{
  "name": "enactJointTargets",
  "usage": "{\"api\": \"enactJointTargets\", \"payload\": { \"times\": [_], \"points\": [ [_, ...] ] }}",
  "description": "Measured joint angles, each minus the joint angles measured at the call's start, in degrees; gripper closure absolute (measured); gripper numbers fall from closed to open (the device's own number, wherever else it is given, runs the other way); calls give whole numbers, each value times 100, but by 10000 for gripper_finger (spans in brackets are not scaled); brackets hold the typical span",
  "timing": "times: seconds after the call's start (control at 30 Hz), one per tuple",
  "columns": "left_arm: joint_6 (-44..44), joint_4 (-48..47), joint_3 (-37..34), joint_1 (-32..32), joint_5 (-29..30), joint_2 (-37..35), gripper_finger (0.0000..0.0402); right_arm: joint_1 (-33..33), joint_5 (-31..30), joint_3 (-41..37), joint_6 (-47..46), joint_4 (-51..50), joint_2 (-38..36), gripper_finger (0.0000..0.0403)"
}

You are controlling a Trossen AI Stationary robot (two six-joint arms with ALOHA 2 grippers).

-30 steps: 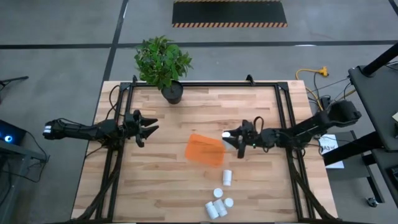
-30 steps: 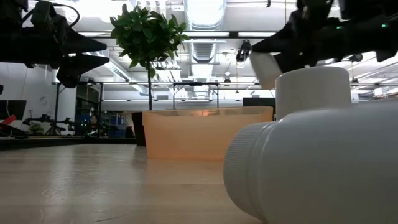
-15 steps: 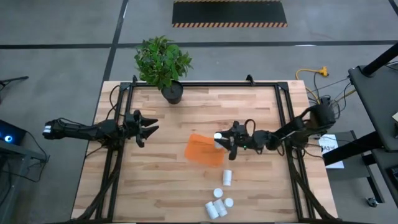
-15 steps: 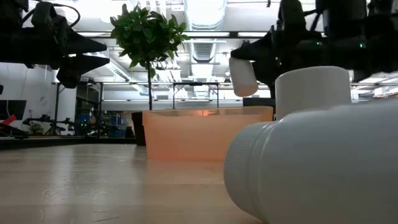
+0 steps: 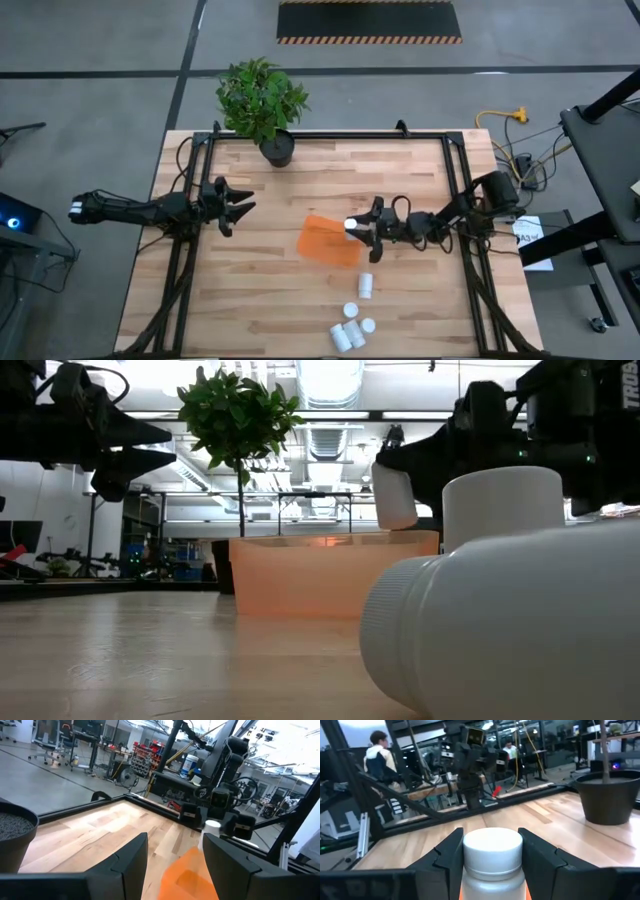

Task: Pick and place pill bottles into a basket
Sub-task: Put the white pill bottle into the orange container

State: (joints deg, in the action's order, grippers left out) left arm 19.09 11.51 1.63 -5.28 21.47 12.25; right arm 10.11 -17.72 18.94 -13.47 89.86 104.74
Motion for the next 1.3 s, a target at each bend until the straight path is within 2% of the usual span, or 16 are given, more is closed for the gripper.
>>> {"api": "enactJointTargets", "payload": {
  "times": [0.37, 0.63, 1.0, 1.2, 1.3],
  "points": [
    [0, 1, 0, 0, 0, 9, 228, -23, -3, -184, -137, 4, 184, 260],
    [0, 2, 0, 0, 0, 9, 228, -28, 260, -190, -107, -31, 200, 260],
    [0, 0, 0, 0, 0, 9, 228, -31, 262, -173, -201, -499, 200, 260],
    [0, 2, 0, 0, 0, 7, 228, -31, 257, -114, -426, -751, 200, 211],
    [0, 1, 0, 0, 0, 9, 228, -31, 163, -112, -429, -786, 200, 206]
  ]
}}
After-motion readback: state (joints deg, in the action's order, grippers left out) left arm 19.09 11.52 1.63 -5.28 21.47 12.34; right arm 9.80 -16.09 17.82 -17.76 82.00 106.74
